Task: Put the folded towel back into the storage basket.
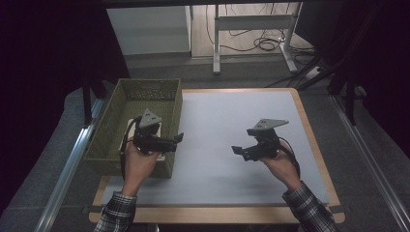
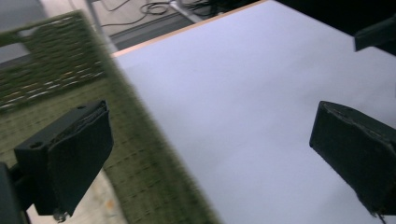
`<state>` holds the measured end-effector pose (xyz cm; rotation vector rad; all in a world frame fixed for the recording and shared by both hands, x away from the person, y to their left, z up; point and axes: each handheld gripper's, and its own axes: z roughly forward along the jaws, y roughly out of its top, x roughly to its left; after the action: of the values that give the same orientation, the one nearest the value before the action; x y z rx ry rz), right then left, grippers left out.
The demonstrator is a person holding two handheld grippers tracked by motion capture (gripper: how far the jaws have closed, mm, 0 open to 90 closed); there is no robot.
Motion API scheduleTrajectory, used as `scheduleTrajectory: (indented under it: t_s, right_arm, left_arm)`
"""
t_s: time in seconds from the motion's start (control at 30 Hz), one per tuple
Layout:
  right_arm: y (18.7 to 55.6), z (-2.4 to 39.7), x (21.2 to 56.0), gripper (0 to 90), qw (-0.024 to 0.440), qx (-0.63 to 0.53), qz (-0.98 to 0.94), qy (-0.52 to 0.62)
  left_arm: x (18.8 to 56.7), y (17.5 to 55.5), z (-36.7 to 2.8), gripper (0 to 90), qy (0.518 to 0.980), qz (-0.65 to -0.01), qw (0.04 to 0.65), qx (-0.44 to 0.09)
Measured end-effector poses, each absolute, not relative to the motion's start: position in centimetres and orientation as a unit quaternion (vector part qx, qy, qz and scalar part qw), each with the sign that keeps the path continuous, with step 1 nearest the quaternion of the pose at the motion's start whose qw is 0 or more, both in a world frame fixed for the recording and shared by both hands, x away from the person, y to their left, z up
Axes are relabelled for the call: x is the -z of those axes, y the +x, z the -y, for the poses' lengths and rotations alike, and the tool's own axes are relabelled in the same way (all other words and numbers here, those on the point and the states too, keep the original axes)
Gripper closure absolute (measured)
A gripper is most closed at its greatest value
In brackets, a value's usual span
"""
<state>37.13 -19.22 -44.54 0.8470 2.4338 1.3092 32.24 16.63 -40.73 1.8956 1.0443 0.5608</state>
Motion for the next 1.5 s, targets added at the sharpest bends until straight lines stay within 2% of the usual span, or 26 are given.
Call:
scheduleTrajectory:
  t_s: [0.77,1.13,1.5]
  right_arm:
    - [34.3,28.2,47.6,7.2,0.151,-0.433,-0.822,0.338]
    - [33.4,29.8,50.5,7.2,0.161,-0.416,-0.825,0.348]
    - [33.4,29.4,52.8,7.2,0.163,-0.378,-0.843,0.346]
  left_arm:
    - [44.4,30.2,-7.8,0.0,0.785,-0.357,0.473,-0.18]
    - [49.2,30.1,-5.6,0.0,0.805,-0.352,0.447,-0.169]
    - [54.1,30.8,-5.1,0.0,0.822,-0.373,0.407,-0.144]
